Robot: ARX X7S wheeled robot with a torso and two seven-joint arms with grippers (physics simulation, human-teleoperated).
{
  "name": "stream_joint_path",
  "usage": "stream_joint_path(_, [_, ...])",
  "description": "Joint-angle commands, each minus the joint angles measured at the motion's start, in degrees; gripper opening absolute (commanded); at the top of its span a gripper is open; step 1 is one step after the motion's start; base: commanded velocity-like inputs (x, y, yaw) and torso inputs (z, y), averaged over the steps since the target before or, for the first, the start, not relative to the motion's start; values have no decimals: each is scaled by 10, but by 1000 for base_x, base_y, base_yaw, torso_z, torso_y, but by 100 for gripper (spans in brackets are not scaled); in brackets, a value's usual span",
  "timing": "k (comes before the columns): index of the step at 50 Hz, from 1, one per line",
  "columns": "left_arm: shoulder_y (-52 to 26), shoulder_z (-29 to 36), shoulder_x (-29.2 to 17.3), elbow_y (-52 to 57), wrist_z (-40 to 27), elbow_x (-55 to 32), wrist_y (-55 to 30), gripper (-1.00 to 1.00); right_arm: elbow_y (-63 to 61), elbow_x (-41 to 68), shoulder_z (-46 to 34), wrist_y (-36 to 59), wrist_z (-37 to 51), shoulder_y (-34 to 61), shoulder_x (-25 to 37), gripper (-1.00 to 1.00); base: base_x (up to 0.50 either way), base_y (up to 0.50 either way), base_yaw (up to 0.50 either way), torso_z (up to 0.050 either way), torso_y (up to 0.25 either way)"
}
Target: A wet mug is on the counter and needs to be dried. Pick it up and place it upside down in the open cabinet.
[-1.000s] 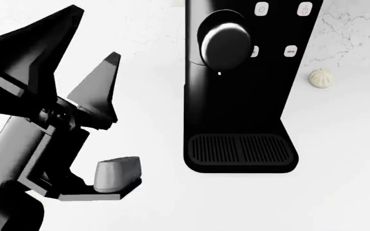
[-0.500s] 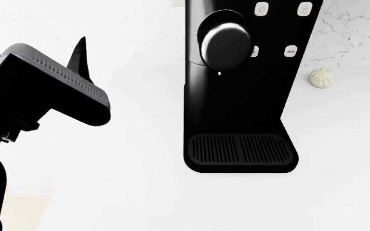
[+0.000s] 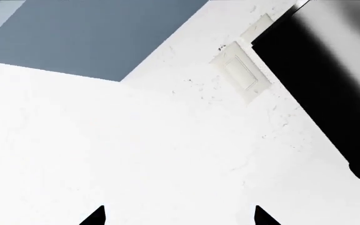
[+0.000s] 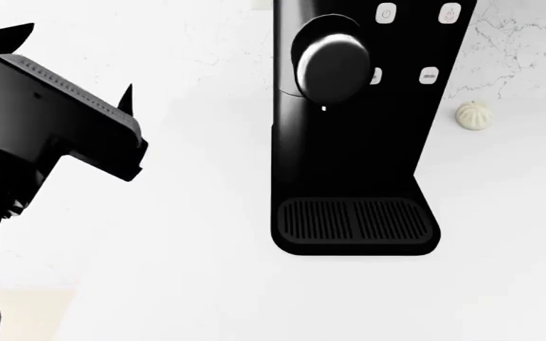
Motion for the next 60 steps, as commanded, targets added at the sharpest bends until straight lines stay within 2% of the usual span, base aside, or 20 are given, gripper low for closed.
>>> stream_joint_path(1, [16,-53,33,-10,23,-25,-32,100,-62,10,23,0,-1,-74,15,100,0,0,0,0,0])
stream_joint_path(24, [8,-130,80,0,54,-47,-77,100,-163,12,85,0,-1,-211,15,100,0,0,0,0,0])
stream_joint_path(41, [-2,-177,114,-16,79,-65,-106,100,-202,18,104,0,-1,-272,14,100,0,0,0,0,0])
stream_joint_path(60, [33,-250,152,-37,118,-94,-122,100,-263,19,110,0,-1,-350,1,100,0,0,0,0,0])
